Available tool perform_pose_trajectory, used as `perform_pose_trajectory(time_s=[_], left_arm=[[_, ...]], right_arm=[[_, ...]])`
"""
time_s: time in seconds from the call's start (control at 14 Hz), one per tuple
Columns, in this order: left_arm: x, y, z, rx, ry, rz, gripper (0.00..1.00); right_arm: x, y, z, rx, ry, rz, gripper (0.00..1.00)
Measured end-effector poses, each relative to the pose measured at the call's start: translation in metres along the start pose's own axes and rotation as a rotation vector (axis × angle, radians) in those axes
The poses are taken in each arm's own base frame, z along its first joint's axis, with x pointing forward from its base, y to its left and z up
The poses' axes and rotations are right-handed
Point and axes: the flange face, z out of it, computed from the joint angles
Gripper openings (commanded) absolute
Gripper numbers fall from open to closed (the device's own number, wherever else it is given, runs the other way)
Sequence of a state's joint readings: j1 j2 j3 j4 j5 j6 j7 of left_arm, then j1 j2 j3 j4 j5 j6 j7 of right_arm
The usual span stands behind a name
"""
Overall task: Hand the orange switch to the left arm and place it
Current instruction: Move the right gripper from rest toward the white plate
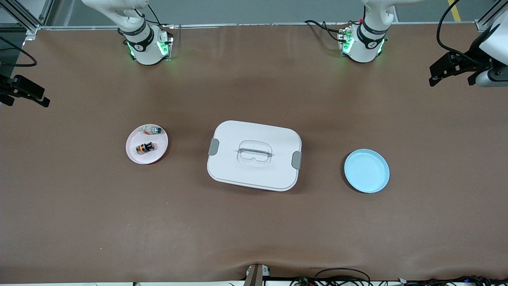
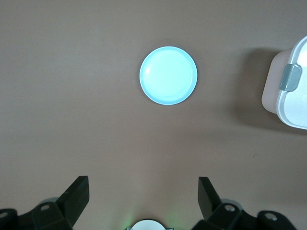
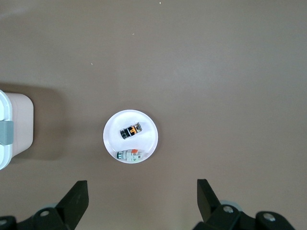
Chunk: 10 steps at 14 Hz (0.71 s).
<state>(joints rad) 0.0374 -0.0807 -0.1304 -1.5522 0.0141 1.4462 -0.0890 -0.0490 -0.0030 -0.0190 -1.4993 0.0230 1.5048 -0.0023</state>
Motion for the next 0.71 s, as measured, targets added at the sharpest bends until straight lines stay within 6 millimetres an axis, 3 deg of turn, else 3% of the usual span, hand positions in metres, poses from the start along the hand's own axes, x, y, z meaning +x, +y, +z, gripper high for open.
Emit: perform_pose_trajectory(time_s=[0.5,0.71], left_arm=[[0.001,0.000,0.006,0.002,-0.037,0.000,1.00],[0.000,0.000,0.007,0.002,-0.043,0.000,1.00]], right_arm=[[0.001,0.003,-0.001,-0.003,0.011,0.006,1.00],[0.010,0.004,0.021,-0.005,-0.032,0.007,1.00]])
